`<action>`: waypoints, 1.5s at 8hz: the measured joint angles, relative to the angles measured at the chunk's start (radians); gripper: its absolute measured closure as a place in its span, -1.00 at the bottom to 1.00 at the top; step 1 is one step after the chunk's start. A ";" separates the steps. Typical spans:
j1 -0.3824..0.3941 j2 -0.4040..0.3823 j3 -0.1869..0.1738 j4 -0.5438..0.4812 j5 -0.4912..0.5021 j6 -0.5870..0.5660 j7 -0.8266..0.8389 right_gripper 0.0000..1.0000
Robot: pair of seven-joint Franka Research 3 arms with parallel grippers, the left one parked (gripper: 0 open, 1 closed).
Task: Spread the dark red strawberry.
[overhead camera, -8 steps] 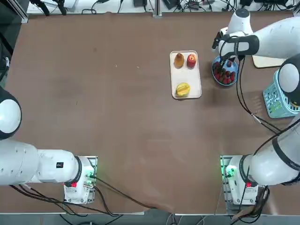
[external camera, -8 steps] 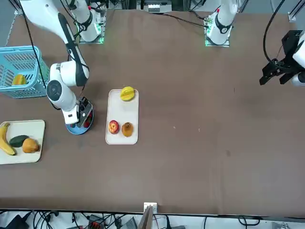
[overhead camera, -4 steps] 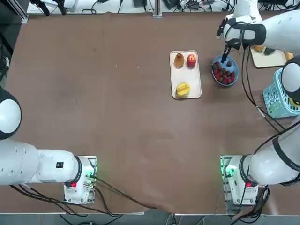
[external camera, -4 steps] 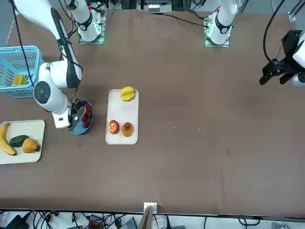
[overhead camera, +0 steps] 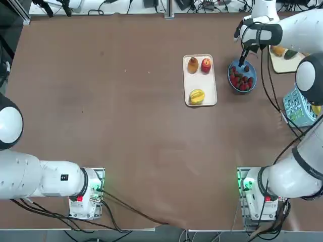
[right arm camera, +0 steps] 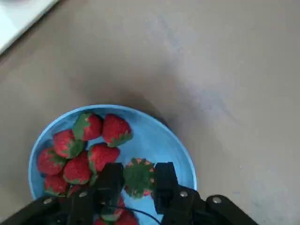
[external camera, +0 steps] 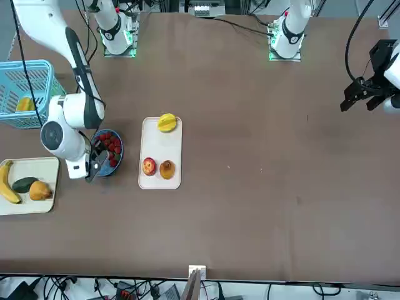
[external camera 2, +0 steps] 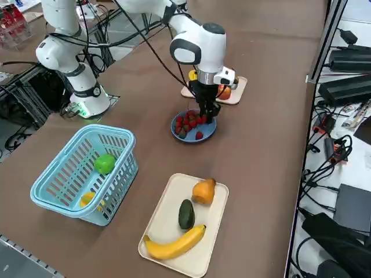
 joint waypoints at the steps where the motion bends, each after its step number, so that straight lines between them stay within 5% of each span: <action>1: -0.001 0.017 0.000 0.017 0.001 0.000 0.001 -0.06; 3: -0.013 0.022 -0.001 0.047 0.002 -0.006 0.003 -0.81; 4: -0.025 0.017 -0.001 0.072 0.007 -0.032 0.007 -0.99; 8: -0.041 -0.140 -0.005 0.293 0.081 -0.441 0.267 -1.00; 12: -0.051 -0.379 -0.020 0.331 0.082 -0.678 0.673 -1.00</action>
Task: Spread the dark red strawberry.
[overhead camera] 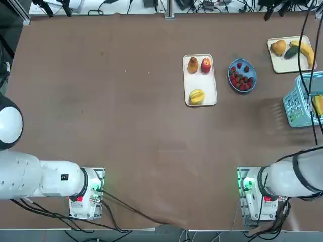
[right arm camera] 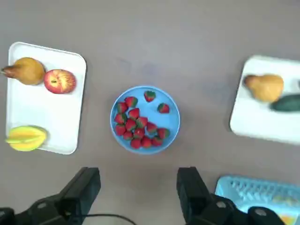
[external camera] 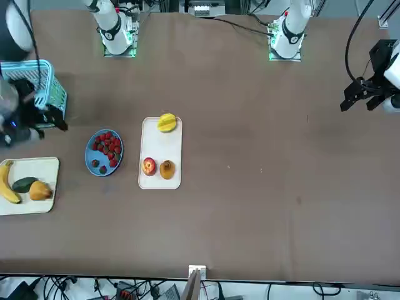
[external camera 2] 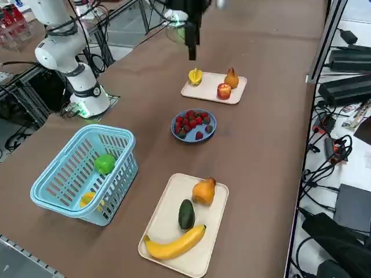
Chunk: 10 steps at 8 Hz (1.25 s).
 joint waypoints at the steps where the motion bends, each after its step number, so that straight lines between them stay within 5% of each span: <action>1: -0.001 -0.047 0.000 -0.004 0.000 -0.039 0.056 -1.00; 5: -0.030 -0.190 -0.001 -0.115 -0.003 -0.076 0.116 -1.00; 10: 0.005 -0.205 0.028 -0.131 -0.022 -0.075 0.147 -1.00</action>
